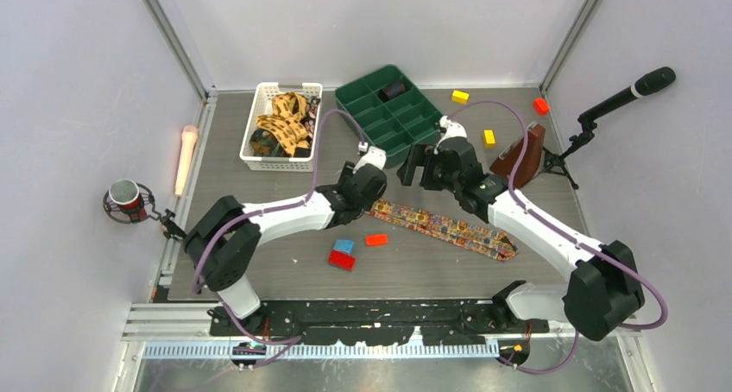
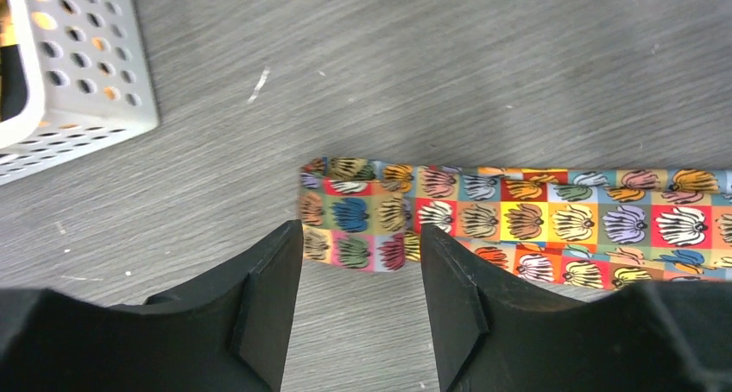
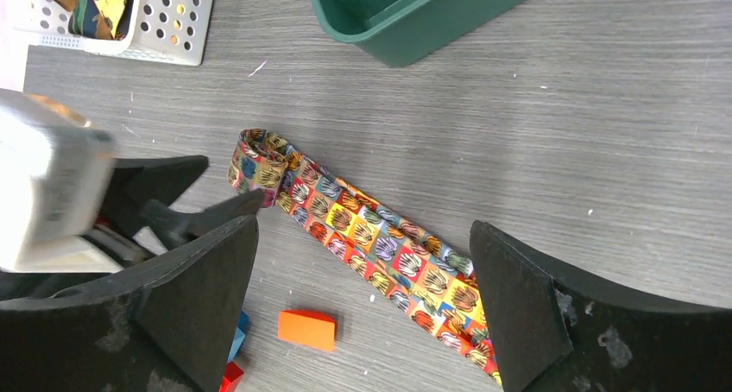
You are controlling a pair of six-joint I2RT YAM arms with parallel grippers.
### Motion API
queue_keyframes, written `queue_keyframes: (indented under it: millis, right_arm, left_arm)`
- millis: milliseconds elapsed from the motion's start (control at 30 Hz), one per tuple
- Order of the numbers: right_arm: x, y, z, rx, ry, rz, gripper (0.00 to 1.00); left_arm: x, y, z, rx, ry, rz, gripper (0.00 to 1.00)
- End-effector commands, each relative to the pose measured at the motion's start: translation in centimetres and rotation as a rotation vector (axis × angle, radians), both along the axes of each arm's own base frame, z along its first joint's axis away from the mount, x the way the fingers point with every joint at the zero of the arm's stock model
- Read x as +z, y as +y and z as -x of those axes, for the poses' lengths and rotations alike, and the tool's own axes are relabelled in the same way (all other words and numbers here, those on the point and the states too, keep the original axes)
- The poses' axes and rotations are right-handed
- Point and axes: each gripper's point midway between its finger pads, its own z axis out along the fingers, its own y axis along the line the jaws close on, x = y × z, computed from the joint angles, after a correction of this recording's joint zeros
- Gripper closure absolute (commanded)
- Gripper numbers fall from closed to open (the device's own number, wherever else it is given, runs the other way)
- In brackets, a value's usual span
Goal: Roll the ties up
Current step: Roll the tie at the center of the board.
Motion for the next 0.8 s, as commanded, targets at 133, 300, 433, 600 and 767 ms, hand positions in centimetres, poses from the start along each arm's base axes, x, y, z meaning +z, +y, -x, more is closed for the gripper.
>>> queue_keyframes:
  millis: [133, 300, 433, 600, 767]
  right_arm:
    - [0.9, 4.9, -2.4, 0.218, -0.008, 0.023, 0.0]
    - [-1.8, 10.6, -2.0, 0.467, -0.023, 0.22, 0.0]
    - [-3.1, 14.1, -1.9, 0.664, -0.101, 0.451, 0.01]
    - [-4.6, 16.7, -2.9, 0.783, -0.126, 0.515, 0.01]
    - [-6.6, 18.1, -2.5, 0.893, -0.089, 0.507, 0.0]
  left_arm:
    - [7.8, 8.9, -1.8, 0.21, -0.148, 0.296, 0.46]
    - [8.3, 14.5, -1.3, 0.336, -0.134, 0.421, 0.44]
    - [8.1, 18.1, -0.2, 0.447, -0.102, 0.419, 0.43]
    - [8.0, 20.2, 1.2, 0.508, -0.07, 0.52, 0.42]
    - [7.8, 21.2, 1.8, 0.531, -0.063, 0.519, 0.42]
